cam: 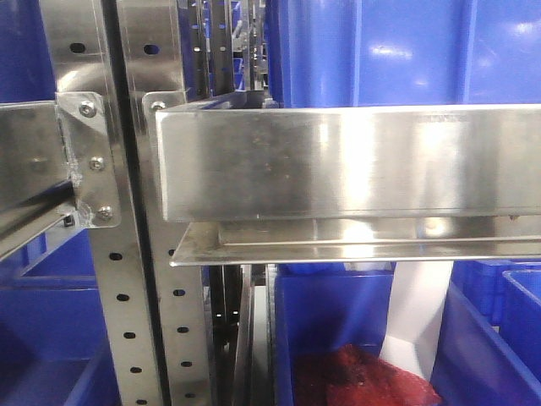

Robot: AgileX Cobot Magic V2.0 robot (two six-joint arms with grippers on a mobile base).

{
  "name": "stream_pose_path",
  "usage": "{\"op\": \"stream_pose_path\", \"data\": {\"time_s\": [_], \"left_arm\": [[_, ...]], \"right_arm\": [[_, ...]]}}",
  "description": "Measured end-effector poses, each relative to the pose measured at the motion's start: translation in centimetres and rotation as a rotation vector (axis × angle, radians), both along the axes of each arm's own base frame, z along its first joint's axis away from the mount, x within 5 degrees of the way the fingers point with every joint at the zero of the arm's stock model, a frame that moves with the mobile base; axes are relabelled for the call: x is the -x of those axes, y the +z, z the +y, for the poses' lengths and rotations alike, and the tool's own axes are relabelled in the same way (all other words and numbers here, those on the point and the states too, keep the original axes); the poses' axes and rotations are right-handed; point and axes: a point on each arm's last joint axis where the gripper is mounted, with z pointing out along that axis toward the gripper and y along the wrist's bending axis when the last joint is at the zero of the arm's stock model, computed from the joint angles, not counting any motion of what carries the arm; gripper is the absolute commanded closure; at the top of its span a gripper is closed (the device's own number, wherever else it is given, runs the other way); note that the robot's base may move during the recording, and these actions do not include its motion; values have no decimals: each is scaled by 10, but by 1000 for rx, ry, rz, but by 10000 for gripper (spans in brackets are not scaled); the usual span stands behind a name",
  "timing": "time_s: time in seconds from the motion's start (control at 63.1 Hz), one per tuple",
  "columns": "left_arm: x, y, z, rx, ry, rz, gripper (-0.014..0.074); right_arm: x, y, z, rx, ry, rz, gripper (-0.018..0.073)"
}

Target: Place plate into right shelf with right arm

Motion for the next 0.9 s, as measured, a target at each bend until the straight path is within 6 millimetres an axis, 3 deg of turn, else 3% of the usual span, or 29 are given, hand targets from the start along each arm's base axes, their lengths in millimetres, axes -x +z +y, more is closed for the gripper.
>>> {"op": "stream_pose_path", "data": {"time_s": [0.301, 0.65, 0.777, 0.904], "left_arm": [[0, 0, 0, 0, 0, 0, 643], [0, 0, 0, 0, 0, 0, 643], [0, 0, 0, 0, 0, 0, 643], [0, 0, 0, 0, 0, 0, 643]], "right_arm": [[-17, -53, 5, -4, -57, 31, 510], [-15, -115, 1, 58, -120, -2, 510], [-17, -130, 1, 56, -126, 12, 510], [-18, -130, 1, 37, -132, -4, 510]]}}
